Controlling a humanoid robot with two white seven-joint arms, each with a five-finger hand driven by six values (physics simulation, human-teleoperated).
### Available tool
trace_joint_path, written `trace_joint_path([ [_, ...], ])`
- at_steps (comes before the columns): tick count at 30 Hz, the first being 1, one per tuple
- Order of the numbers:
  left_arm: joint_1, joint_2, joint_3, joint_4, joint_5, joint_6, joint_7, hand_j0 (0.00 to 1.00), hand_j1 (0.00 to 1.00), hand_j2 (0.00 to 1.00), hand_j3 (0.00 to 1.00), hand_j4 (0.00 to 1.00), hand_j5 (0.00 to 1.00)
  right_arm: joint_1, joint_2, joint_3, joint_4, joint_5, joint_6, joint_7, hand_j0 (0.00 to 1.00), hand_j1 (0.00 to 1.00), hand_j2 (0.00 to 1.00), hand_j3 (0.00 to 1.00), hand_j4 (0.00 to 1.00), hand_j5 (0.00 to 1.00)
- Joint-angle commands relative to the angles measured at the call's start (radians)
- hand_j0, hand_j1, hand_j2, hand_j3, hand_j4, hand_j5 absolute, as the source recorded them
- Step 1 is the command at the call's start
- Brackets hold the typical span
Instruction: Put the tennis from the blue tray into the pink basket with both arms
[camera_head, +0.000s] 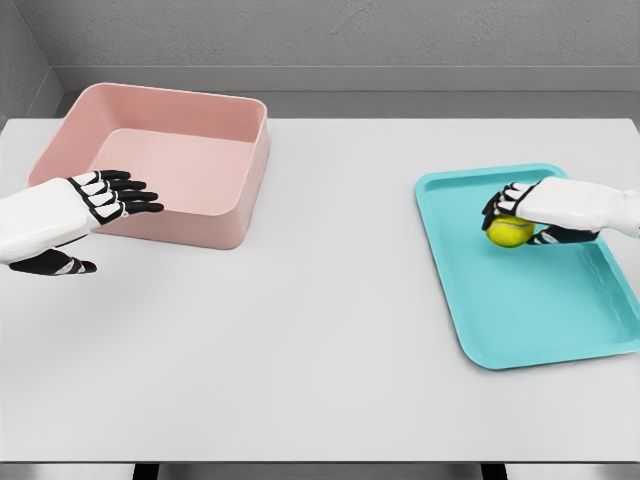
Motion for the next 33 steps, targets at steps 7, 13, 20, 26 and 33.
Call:
trace_joint_path([
  [7,0.000,0.002,0.000,-0.002,0.007,0.001,0.000,1.00,1.00,1.00,1.00,1.00,1.00,0.000,-0.001,-0.014,-0.114,-0.002,0.003,0.001,0.45,0.45,0.45,0.45,0.45,0.45],
  [13,0.000,0.004,0.000,-0.002,0.008,0.001,0.000,1.00,1.00,1.00,1.00,1.00,1.00,0.002,0.002,-0.014,-0.214,-0.002,0.003,0.018,0.45,0.45,0.45,0.45,0.45,0.45],
  [20,0.000,0.007,0.000,-0.002,0.008,0.001,0.002,1.00,1.00,1.00,1.00,1.00,1.00,0.002,0.025,-0.009,-0.257,-0.002,0.003,0.018,0.45,0.45,0.45,0.45,0.45,0.45],
  [26,0.002,0.011,0.002,-0.003,0.010,0.001,0.002,1.00,1.00,1.00,1.00,1.00,1.00,0.002,0.111,-0.005,-0.270,0.024,0.003,0.024,0.45,0.45,0.45,0.45,0.45,0.45],
  [33,0.005,0.011,0.000,-0.003,0.007,0.001,0.002,1.00,1.00,1.00,1.00,1.00,1.00,0.005,0.234,0.002,-0.269,0.067,0.003,0.061,0.44,0.44,0.44,0.44,0.44,0.44],
])
